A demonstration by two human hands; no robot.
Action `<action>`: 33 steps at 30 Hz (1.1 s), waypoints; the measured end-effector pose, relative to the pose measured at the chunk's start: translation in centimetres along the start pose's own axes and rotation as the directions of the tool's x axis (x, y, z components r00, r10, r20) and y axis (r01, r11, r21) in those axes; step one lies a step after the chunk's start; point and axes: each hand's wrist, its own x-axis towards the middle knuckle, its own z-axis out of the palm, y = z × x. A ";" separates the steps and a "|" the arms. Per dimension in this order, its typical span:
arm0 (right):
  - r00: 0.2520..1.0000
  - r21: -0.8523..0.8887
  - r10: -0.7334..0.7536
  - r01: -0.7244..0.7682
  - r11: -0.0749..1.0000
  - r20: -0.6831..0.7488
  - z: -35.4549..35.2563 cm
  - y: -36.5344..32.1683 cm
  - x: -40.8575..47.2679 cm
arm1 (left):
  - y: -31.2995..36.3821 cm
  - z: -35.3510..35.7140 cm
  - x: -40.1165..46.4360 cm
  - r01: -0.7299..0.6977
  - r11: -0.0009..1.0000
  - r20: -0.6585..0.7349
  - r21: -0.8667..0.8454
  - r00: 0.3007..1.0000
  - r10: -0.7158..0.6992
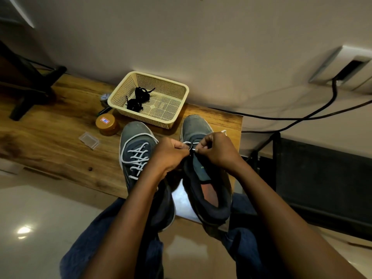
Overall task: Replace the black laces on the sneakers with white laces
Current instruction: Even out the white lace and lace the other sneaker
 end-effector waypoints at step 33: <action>0.994 0.028 0.060 -0.058 0.998 -0.091 0.5 0.1 0.0 | -0.3 0.7 0.3 -0.062 0.986 -0.129 0.155 0.988 0.083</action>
